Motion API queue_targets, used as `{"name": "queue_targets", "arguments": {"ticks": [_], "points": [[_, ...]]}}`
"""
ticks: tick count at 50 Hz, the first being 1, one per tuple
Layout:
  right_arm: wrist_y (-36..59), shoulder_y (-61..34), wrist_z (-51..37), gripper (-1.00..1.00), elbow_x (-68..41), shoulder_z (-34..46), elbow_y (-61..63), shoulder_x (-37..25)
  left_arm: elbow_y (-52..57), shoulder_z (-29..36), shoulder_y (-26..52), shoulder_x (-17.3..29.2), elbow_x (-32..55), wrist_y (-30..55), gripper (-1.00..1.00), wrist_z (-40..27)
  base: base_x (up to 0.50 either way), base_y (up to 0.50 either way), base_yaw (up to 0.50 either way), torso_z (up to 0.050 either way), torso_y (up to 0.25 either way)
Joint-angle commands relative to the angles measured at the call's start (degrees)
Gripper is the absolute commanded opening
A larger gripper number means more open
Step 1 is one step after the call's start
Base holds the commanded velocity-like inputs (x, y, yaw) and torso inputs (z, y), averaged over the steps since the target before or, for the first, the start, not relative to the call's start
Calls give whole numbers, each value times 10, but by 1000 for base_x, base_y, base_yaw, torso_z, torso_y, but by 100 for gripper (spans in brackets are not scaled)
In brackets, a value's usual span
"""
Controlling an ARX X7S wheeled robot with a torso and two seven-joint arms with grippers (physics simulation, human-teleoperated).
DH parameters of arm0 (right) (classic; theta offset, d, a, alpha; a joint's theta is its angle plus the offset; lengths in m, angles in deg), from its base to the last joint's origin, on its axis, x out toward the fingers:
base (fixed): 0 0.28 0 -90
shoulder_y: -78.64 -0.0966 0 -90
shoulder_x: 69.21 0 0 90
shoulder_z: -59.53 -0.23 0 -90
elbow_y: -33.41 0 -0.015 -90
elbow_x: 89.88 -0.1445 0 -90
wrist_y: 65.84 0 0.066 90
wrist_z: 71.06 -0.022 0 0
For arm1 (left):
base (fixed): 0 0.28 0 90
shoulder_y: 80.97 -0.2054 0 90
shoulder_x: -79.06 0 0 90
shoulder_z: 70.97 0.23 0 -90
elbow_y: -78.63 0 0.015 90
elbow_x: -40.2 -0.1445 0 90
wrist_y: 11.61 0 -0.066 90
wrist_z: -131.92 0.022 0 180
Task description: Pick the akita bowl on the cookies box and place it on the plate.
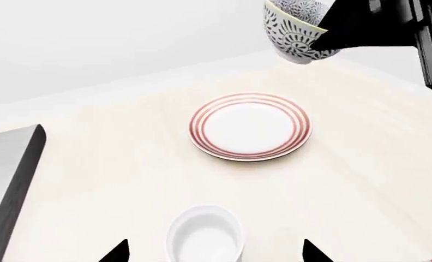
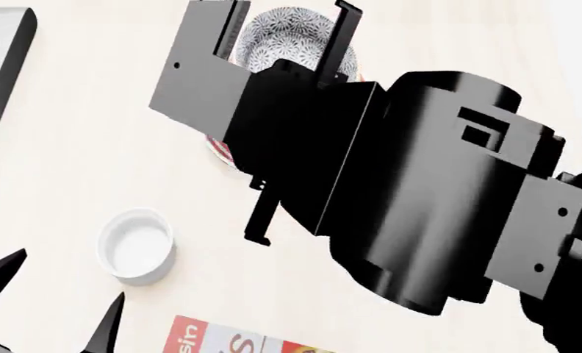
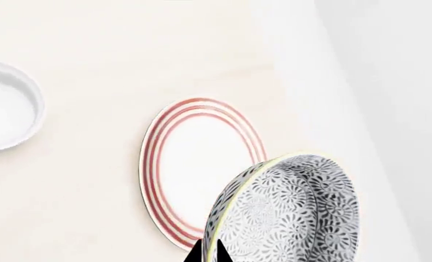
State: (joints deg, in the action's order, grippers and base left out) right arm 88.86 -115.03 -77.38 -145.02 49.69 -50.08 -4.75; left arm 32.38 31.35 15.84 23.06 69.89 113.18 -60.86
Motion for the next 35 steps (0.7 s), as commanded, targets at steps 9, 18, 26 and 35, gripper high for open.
{"name": "queue_targets", "arguments": {"ticks": [9,18,26,35], "points": [[-116,46,37,-100,121,6,-215,87,4,-6,-5,-4,-9,-4,100,17,0,0,0,0,0],[-168,72,38,-100,157,13,-321,140,0,-8,-9,-1,-8,-11,100,19,0,0,0,0,2],[-220,87,59,-100,179,19,-407,183,2,-12,-13,2,-3,-15,100,21,0,0,0,0,0],[-284,103,83,-100,198,19,-499,225,-2,-3,-11,5,-8,-17,100,27,0,0,0,0,0]]}}
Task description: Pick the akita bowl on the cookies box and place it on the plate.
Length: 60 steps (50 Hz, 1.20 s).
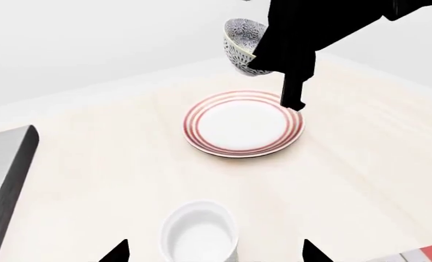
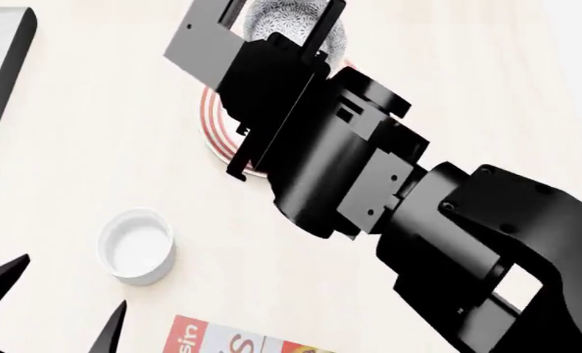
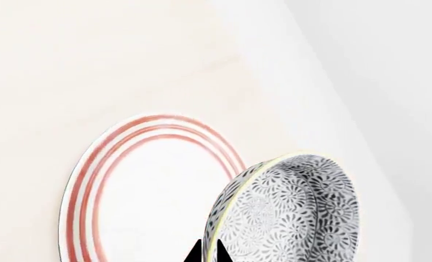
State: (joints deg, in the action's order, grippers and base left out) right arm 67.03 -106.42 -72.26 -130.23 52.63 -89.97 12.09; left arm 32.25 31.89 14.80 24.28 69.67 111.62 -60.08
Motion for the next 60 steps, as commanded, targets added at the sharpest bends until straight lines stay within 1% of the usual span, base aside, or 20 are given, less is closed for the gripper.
{"name": "queue_targets", "arguments": {"ticks": [1,14,20,26,38,57,58,60], "points": [[-68,16,31,-100,50,-11,-103,58,-2,-7,-1,-7,-7,-3,100,19,0,0,0,0,0],[-81,26,37,-100,60,-1,-137,73,-3,-4,-5,-3,-13,-14,100,22,0,0,0,0,1],[-99,36,45,-100,69,8,-176,85,-4,-4,-6,-1,-13,-17,100,24,0,0,0,0,0],[-93,34,42,-100,66,9,-167,79,0,-1,-13,4,-15,-25,100,30,0,0,0,0,-45],[-80,31,36,-100,62,9,-146,66,-4,-1,-9,3,-12,-23,100,28,0,0,0,0,-234],[-71,36,36,-100,66,18,-122,60,-7,-2,-3,1,-6,-14,100,19,0,0,0,0,-2],[-70,36,36,100,67,19,-119,59,-6,-2,-4,1,-6,-14,100,19,0,0,0,0,0],[-69,35,35,100,66,18,-120,59,-6,-2,-4,2,-5,-14,100,19,0,0,0,0,0]]}}
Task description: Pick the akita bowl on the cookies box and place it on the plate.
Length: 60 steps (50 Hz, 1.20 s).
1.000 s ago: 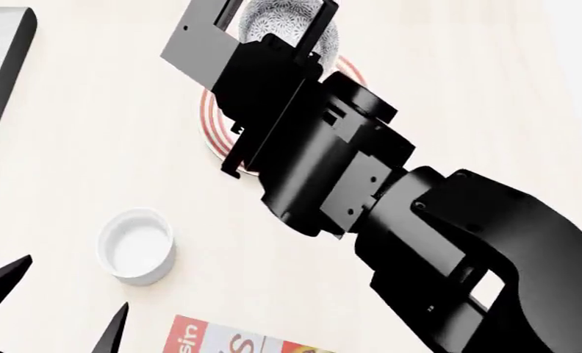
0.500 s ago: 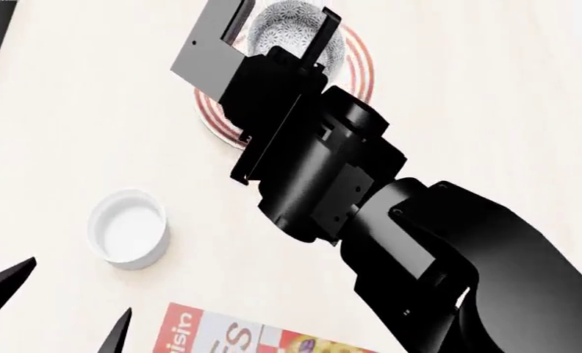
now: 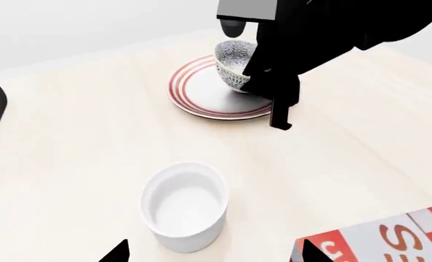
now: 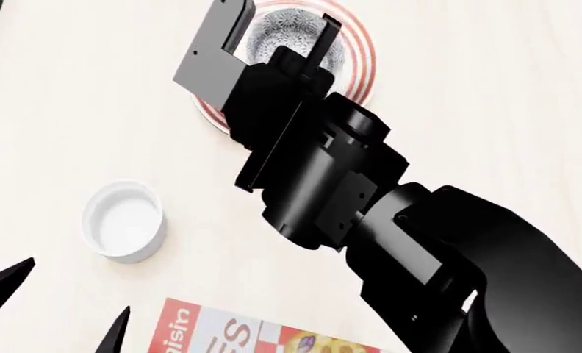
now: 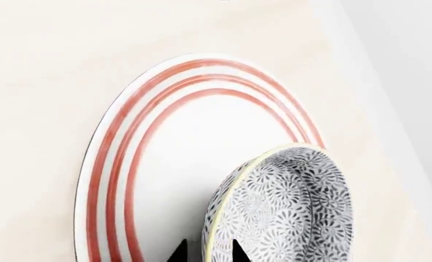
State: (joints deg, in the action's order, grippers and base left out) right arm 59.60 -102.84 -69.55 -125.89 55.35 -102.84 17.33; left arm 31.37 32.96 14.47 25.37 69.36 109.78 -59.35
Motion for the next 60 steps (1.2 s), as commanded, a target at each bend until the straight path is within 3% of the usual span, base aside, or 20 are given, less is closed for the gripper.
{"name": "queue_targets", "arguments": {"ticks": [1,19,33,42,49,55,60], "points": [[7,-1,9,100,22,-9,12,6,3,-13,-1,-9,-2,5,100,11,0,0,0,0,0],[39,-9,-3,100,9,-14,83,-26,3,-11,0,-7,-2,5,100,9,0,0,0,0,0],[161,-34,-78,100,-65,-38,417,-169,14,-14,1,-4,2,17,100,-3,0,0,0,0,0],[202,-16,-175,100,-136,-93,651,-296,32,-33,-16,1,0,5,100,-18,0,0,0,0,0],[170,41,-292,100,-125,-119,800,-396,52,-47,-37,1,-15,-16,100,-35,0,0,0,0,0],[37,156,-390,100,-79,-139,874,-487,68,-71,-67,-1,-42,-55,100,-56,0,0,0,0,0],[-63,249,-499,100,20,-126,961,-562,74,-93,-104,-8,-63,-106,100,-68,0,0,0,0,0]]}}
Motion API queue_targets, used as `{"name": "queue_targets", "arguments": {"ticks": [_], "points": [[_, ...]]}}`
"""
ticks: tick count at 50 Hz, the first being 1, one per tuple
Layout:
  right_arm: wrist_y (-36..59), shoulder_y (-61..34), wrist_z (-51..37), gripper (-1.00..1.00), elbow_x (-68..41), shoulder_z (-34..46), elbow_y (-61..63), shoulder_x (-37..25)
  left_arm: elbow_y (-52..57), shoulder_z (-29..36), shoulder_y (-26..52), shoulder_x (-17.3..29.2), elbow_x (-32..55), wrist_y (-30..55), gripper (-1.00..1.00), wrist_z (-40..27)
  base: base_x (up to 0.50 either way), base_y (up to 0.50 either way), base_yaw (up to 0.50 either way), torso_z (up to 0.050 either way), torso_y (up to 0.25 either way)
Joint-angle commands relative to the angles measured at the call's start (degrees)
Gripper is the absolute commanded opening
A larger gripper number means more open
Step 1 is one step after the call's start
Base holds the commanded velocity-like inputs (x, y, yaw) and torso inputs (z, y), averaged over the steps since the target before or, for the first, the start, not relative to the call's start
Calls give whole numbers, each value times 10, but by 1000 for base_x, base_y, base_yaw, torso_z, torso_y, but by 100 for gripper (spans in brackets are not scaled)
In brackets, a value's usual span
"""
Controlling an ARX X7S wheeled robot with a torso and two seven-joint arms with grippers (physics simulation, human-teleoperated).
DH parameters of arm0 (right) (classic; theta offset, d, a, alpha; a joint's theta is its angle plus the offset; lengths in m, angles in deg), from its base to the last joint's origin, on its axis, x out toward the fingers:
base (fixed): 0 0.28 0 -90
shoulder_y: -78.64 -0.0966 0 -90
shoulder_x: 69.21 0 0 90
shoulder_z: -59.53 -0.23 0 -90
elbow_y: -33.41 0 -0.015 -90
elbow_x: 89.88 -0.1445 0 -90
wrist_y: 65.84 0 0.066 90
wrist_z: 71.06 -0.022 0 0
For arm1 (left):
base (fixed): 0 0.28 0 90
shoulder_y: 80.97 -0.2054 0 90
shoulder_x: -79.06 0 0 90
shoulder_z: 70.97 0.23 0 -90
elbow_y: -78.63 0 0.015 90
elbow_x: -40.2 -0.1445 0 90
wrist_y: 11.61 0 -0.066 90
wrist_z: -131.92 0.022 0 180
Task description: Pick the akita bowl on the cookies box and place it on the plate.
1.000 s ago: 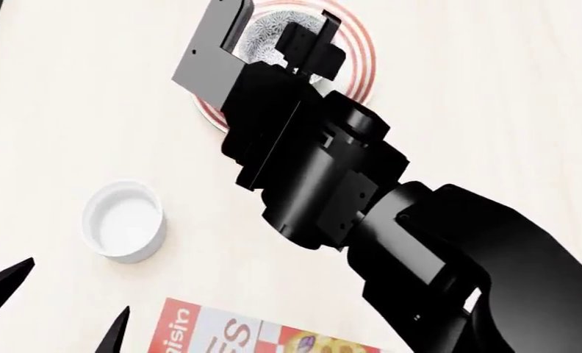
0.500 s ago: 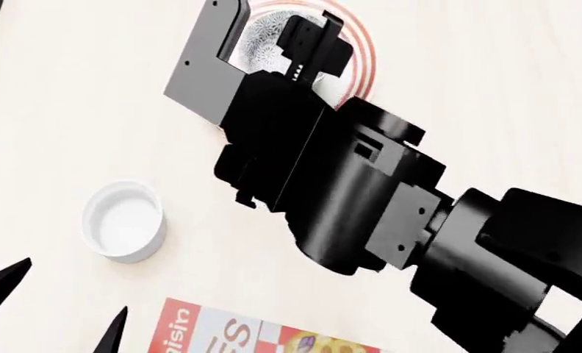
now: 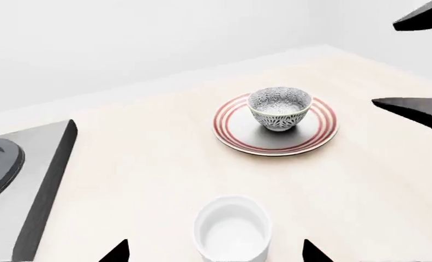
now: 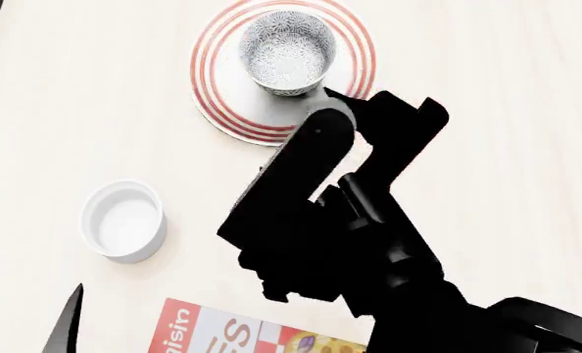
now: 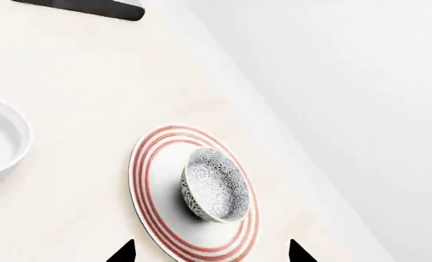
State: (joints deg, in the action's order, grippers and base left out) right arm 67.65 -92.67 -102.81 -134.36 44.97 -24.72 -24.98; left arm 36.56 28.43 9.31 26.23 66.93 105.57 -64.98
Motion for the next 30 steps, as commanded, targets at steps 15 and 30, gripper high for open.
{"name": "queue_targets", "arguments": {"ticks": [15,30], "points": [[-328,351,-436,100,371,38,258,-286,4,-118,-152,-77,-129,-269,100,-64,0,0,0,0,0],[-403,523,-575,100,574,-21,281,-362,-28,-152,-200,-129,-175,-403,100,-89,0,0,0,0,0]]}}
